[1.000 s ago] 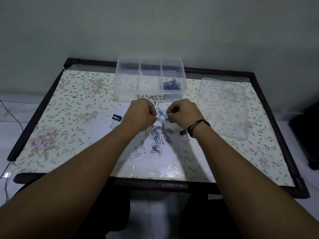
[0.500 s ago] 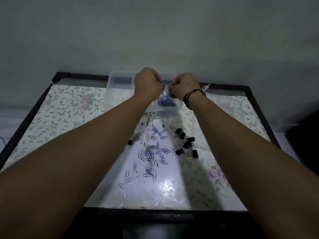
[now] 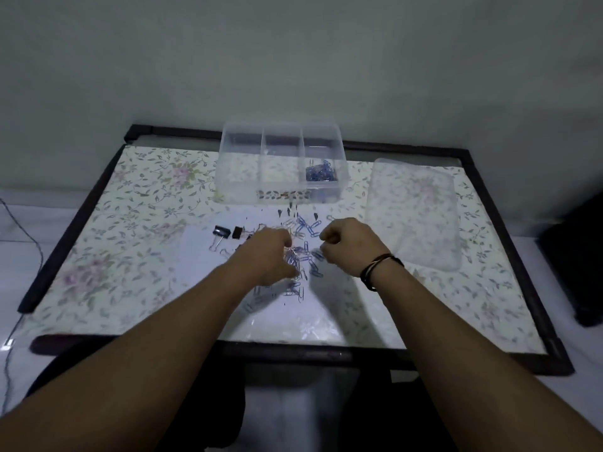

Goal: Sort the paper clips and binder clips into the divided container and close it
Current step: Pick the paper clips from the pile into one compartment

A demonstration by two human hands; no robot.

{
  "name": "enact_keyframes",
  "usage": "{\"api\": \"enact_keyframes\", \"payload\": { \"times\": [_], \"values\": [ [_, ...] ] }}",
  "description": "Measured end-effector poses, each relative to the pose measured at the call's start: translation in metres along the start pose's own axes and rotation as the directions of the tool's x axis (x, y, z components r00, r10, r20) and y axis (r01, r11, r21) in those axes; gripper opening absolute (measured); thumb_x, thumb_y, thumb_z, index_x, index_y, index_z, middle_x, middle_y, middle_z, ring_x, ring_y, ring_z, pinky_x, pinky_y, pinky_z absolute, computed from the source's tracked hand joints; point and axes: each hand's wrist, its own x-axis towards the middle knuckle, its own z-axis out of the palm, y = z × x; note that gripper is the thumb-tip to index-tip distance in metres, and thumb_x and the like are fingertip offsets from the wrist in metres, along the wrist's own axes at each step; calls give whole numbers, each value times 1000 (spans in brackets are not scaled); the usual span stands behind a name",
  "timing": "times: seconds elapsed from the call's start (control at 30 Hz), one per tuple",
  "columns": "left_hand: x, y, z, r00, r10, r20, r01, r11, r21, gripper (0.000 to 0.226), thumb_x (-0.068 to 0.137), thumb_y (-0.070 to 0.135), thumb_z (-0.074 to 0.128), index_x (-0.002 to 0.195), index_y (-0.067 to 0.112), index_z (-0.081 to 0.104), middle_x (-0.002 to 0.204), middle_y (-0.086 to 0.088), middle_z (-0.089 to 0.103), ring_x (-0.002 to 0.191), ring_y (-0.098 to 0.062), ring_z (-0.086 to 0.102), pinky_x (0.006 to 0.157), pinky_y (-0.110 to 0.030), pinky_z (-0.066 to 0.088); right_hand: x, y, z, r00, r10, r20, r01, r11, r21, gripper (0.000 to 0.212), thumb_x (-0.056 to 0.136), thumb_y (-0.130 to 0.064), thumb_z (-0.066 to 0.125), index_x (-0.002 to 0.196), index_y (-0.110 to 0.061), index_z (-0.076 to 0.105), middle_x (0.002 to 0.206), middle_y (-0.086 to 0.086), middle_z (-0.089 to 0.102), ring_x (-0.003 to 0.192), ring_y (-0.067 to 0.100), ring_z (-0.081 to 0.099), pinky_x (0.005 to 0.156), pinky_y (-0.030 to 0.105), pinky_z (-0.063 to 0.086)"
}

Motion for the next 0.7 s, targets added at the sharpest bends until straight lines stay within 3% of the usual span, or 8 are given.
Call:
{"api": "enact_keyframes", "payload": {
  "times": [0.13, 0.27, 0.47, 0.6, 0.7],
  "values": [
    [3, -9, 24, 998, -30, 49, 21, 984, 177, 76, 70, 48, 84, 127, 14, 48, 133, -15, 48, 109, -31, 56, 87, -40, 52, -1, -3, 19, 994, -5, 108, 35, 958, -284, 42, 85, -28, 70, 117, -2, 61, 110, 16, 67, 101, 31, 63, 74, 32, 49],
    [16, -9, 25, 1000, -8, -12, 10, 982, 188, 80, 70, 45, 86, 132, 13, 46, 132, -17, 47, 115, -35, 55, 93, -45, 51, 15, 0, 35, 983, -99, 152, 149, 920, -363, 56, 79, -31, 76, 126, -8, 54, 123, 15, 53, 108, 33, 58, 85, 36, 50],
    [34, -9, 19, 999, 20, -35, -13, 981, 195, 61, 73, 37, 86, 121, 13, 60, 121, -12, 52, 108, -30, 58, 92, -43, 52, 47, 5, 37, 967, -179, 181, 241, 872, -426, 56, 79, -32, 74, 127, -12, 55, 126, 17, 50, 116, 36, 54, 94, 41, 49],
    [41, -6, 13, 999, 29, -41, -20, 978, 208, 30, 79, 25, 82, 103, 12, 69, 102, -9, 66, 91, -24, 62, 74, -33, 49, 52, 3, 43, 949, -238, 207, 307, 849, -430, 58, 79, -41, 75, 127, -13, 59, 124, 16, 49, 110, 36, 54, 89, 38, 48],
    [42, -5, 11, 998, 8, -59, 6, 975, 223, 13, 83, 18, 74, 94, 11, 72, 87, -9, 69, 79, -25, 61, 65, -32, 44, 53, 1, 50, 949, -265, 171, 314, 848, -426, 47, 79, -39, 74, 118, -15, 64, 116, 14, 51, 103, 34, 56, 82, 36, 49]
  ]
}}
